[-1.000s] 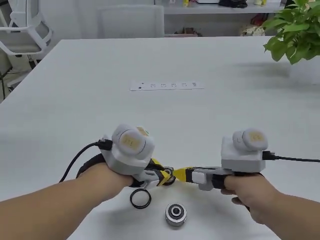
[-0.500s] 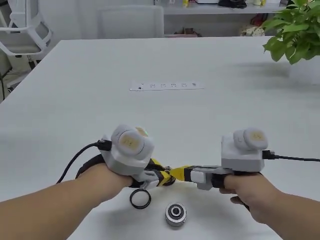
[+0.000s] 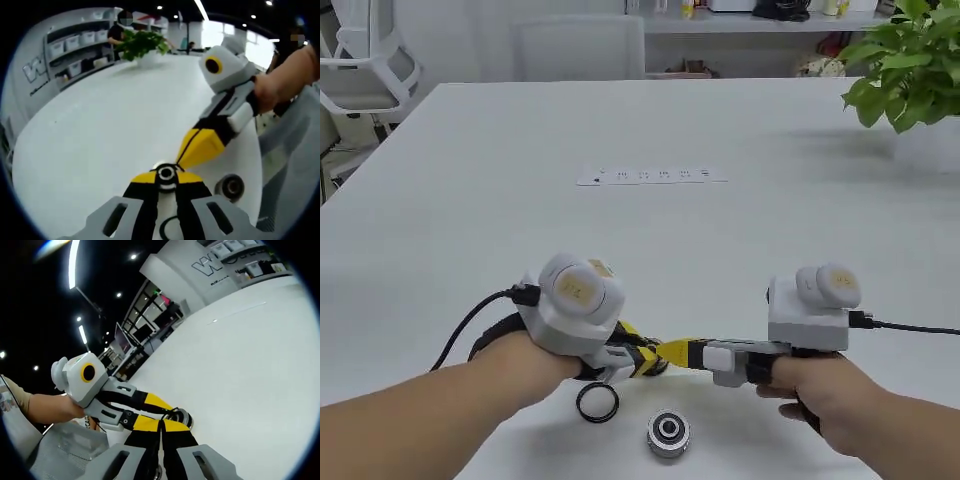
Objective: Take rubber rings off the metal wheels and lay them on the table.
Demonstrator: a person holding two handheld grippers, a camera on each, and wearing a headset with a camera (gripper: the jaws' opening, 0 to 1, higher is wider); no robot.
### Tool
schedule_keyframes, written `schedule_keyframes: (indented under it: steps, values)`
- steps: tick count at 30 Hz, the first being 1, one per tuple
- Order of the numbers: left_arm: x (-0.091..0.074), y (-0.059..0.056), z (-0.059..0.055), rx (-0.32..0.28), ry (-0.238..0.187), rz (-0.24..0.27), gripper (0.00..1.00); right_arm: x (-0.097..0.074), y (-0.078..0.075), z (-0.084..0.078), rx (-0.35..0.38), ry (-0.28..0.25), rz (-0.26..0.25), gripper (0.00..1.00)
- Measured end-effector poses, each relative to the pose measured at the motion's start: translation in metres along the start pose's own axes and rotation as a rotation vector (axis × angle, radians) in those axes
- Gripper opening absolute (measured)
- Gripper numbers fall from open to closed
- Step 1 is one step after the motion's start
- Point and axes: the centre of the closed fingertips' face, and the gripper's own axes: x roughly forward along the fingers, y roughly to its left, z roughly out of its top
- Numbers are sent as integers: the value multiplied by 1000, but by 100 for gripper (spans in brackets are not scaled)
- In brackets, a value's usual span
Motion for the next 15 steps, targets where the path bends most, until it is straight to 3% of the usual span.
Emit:
schedule_keyframes:
  steps: [15]
  values:
    - [-1, -1, 1, 18, 8, -4, 16, -1, -6, 0, -9, 7, -23, 0]
